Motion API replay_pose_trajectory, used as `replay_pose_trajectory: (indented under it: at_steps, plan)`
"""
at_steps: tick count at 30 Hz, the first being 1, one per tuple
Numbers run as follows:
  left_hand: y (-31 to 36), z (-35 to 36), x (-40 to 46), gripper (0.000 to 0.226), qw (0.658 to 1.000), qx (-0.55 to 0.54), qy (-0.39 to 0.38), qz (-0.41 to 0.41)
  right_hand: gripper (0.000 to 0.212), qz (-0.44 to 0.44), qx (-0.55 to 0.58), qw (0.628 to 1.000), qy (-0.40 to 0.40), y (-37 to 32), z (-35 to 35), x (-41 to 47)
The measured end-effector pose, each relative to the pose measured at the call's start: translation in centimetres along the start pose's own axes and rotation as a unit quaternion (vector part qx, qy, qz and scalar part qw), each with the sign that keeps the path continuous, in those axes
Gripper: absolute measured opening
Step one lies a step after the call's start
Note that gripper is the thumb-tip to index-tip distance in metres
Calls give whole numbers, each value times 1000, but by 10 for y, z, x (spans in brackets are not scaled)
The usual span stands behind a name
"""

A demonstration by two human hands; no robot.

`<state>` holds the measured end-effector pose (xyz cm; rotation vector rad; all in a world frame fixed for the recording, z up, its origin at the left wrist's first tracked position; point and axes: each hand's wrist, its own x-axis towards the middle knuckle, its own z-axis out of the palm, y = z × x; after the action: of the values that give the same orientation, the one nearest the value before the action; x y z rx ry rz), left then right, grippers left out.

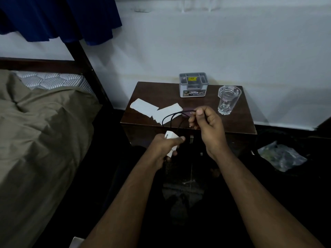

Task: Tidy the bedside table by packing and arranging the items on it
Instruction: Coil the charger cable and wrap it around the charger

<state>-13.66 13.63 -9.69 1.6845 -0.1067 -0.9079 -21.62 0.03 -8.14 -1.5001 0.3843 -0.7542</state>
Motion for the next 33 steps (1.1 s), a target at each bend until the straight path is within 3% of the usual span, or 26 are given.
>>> replay_pose_trajectory:
  at_steps: [5, 11, 19, 23, 26, 29, 33]
  plan:
    - [6, 0, -2, 15, 996, -26, 33, 75, 19, 9, 7, 999, 40, 1, -5, 0]
    - [15, -1, -14, 11, 982, -132, -94, 95, 11, 62, -113, 988, 85, 18, -14, 3]
    - [26, -5, -16, 13, 937, -320, -132, 54, 18, 55, -176, 980, -76, 23, -3, -6]
    - [29, -9, -13, 16, 910, -392, -130, 43, 23, 22, -223, 970, -99, 23, 3, -10]
    - [30, -12, -9, 14, 885, -451, -113, 42, 19, 88, -172, 972, -135, 19, 3, -12]
    - [30, -15, -3, 14, 865, -493, -87, 41, 34, 171, -108, 952, -231, 13, 6, -17]
    - [31, -16, 2, 15, 854, -516, -42, 57, 26, 143, -111, 940, -288, 13, 10, -19]
